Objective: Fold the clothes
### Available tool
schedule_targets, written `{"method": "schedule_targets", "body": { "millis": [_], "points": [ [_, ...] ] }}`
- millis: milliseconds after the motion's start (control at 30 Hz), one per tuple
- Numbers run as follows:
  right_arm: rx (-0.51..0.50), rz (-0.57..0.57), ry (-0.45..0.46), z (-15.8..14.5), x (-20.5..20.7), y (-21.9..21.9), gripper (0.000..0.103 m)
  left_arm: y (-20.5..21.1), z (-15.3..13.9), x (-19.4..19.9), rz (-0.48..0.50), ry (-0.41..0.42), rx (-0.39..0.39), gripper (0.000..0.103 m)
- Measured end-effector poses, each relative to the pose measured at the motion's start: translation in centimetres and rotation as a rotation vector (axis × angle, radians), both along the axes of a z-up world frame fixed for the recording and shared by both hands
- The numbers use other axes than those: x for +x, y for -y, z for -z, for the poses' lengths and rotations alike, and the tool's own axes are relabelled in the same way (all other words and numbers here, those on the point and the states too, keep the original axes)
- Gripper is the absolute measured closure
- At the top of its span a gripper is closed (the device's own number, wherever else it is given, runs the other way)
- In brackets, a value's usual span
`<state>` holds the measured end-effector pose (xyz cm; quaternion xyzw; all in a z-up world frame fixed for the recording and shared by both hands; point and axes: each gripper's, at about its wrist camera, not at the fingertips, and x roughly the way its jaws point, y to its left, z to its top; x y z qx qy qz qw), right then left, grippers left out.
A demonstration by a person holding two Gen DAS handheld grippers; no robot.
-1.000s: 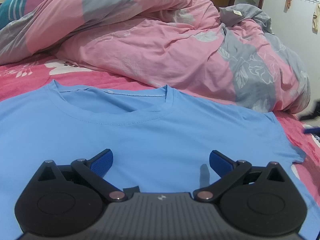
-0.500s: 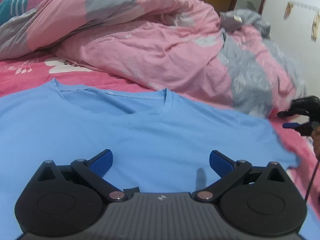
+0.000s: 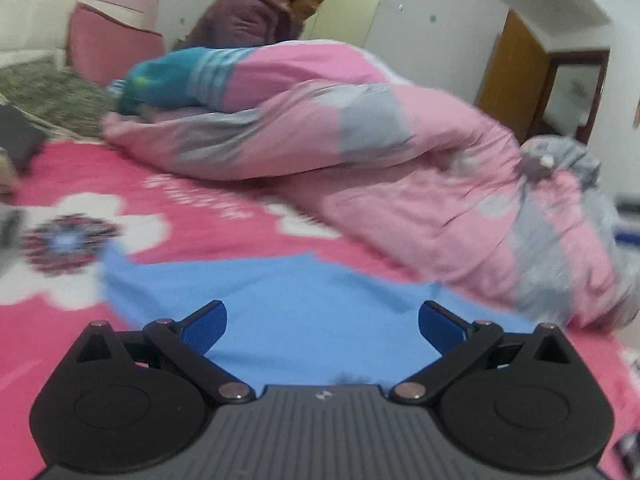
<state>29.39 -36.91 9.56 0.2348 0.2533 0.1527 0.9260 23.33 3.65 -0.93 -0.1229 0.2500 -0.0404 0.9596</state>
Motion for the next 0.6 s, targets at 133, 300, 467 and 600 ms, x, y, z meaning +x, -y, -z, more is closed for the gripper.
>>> {"method": "schedule_targets", "body": {
  "millis": [133, 300, 467, 600],
  "points": [
    [0.040, -0.250, -0.064, 3.1, 2.3, -9.9, 0.064, -2.9, 1.7, -2.8, -0.032, 0.023, 0.068, 0.006],
    [0.076, -0.401, -0.228, 9.8, 7.2, -21.0, 0.066, -4.3, 3.9, -3.6, -0.006, 0.041, 0.135, 0.024],
    [-0.020, -0.463, -0.300, 14.3, 11.7, -28.4, 0.068, -5.8, 5.0, -3.5, 0.019, 0.041, 0.124, 0.053],
    [-0.125, -0.468, -0.317, 15.9, 12.9, -31.4, 0.070, -6.6, 5.2, -3.6, 0.015, 0.052, 0.118, 0.062]
  ]
}}
